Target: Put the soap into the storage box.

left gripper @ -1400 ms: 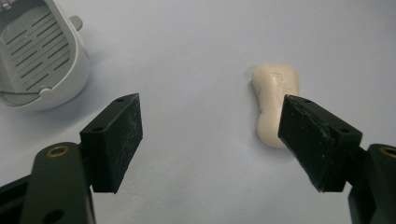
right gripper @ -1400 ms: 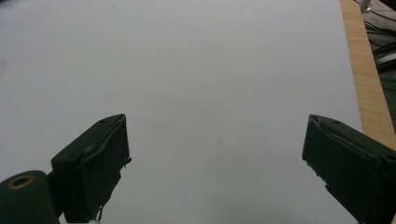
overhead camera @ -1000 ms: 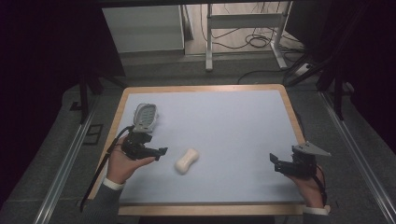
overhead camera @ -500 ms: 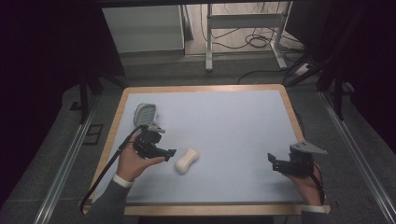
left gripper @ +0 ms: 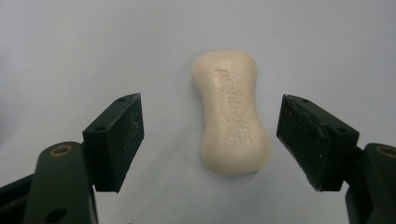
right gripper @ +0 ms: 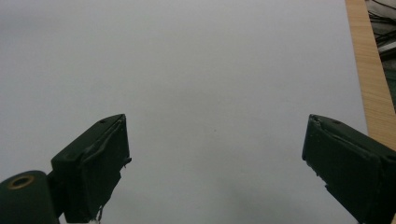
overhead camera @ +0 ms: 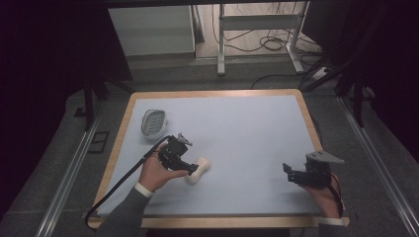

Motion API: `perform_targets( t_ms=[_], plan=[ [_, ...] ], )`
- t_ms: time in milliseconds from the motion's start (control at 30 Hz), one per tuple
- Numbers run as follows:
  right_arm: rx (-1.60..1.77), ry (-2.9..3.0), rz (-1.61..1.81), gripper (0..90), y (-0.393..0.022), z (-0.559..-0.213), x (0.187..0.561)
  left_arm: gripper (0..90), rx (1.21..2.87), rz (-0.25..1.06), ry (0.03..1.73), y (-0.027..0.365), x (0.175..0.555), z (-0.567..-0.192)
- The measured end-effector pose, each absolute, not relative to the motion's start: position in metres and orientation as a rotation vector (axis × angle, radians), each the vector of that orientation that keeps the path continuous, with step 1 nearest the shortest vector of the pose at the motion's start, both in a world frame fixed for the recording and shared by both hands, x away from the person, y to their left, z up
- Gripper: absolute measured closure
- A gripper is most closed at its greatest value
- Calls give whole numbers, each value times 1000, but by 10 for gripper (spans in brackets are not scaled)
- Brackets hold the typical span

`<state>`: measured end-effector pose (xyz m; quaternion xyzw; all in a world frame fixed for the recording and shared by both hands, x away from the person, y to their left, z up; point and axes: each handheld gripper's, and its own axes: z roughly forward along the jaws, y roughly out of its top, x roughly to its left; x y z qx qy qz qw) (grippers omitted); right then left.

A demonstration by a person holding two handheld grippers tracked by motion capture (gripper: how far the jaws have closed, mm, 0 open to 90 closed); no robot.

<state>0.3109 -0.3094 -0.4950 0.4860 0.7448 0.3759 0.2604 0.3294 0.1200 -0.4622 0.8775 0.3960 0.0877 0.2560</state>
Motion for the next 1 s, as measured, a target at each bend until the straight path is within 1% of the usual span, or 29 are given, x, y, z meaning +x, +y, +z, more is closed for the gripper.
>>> perform_targets(
  t_ms=[133,433,567,900,1000],
  plan=[
    [1309,2017,1011,73,-309,-495,311,238,2396,201,1073,113,331,-469],
    [1315,2010,993,74,-310,-496,311,249,2441,189,1068,96,338,-477],
    [1303,1994,1010,73,-311,-494,310,278,2451,192,1087,92,341,-482],
    [1314,1986,993,73,-312,-495,311,296,2489,171,1100,85,344,-499],
    [1315,1986,990,73,-312,-495,311,314,2515,160,1086,83,346,-503]
  ],
)
